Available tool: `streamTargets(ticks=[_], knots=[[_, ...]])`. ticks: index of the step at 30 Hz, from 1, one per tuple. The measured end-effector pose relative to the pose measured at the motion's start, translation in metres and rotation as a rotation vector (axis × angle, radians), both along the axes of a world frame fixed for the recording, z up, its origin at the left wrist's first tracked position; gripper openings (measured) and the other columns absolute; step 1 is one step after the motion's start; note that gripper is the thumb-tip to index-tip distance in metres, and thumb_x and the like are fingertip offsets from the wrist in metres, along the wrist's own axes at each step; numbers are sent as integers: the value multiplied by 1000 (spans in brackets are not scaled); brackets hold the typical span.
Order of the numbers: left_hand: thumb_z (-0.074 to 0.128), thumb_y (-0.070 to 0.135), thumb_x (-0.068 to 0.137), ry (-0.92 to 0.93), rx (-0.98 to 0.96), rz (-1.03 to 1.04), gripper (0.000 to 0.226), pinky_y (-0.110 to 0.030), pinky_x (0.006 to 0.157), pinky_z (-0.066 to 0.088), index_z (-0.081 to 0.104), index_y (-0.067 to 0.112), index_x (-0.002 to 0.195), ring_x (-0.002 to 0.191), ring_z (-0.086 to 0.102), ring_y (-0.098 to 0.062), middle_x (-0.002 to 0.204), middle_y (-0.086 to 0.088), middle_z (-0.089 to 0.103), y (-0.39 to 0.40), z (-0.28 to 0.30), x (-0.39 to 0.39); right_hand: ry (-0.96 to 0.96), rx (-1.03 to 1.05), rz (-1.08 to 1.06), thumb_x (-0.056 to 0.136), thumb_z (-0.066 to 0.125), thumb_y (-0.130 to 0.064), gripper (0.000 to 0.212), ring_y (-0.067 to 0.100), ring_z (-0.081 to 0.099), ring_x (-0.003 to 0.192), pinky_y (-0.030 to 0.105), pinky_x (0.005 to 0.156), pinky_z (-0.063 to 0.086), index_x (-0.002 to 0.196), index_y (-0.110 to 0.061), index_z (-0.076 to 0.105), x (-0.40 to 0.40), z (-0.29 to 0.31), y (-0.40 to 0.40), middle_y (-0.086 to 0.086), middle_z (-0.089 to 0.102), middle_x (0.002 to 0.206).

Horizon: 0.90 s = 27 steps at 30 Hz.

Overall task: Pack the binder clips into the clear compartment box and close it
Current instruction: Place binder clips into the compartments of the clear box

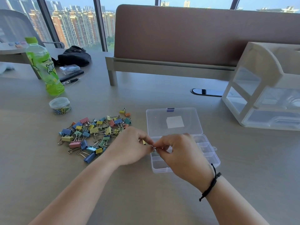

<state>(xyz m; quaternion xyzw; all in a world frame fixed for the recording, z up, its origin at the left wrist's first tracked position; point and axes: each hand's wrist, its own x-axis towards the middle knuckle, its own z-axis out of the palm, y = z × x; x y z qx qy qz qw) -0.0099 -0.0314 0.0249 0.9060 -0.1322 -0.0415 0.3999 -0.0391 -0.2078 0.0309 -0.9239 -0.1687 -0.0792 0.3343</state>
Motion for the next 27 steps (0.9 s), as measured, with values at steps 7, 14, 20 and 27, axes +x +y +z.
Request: streamTargets(ticks=[7, 14, 20, 27], knots=[[73, 29, 87, 41, -7, -33, 10, -13, 53, 36, 80, 36, 86, 50, 45, -1, 53, 14, 58, 4, 2, 1, -8, -136, 32, 89, 65, -20, 19, 14, 61, 79, 29, 73, 47, 99, -30, 78, 1, -3, 3, -5, 73, 86], [67, 24, 85, 35, 36, -49, 19, -22, 52, 33, 78, 33, 97, 51, 40, -7, 57, 7, 49, 5, 4, -1, 31, -93, -15, 84, 71, -21, 22, 4, 56, 77, 10, 64, 40, 102, -33, 74, 2, 1, 2, -23, 55, 78], [79, 39, 76, 19, 69, -24, 17, -20, 49, 33, 75, 31, 91, 46, 41, -2, 54, 11, 47, 0, 5, -4, 139, -43, -30, 86, 60, -15, 23, -12, 50, 59, 9, 51, 38, 98, -33, 68, 1, 10, -10, -9, 62, 86], [82, 44, 70, -13, 90, 43, 20, -16, 42, 31, 73, 31, 83, 42, 44, -2, 52, 9, 50, -7, 1, -5, 172, -59, -24, 88, 48, -1, 38, 0, 54, 66, 15, 57, 43, 84, -30, 72, 4, 13, -16, -11, 64, 100]])
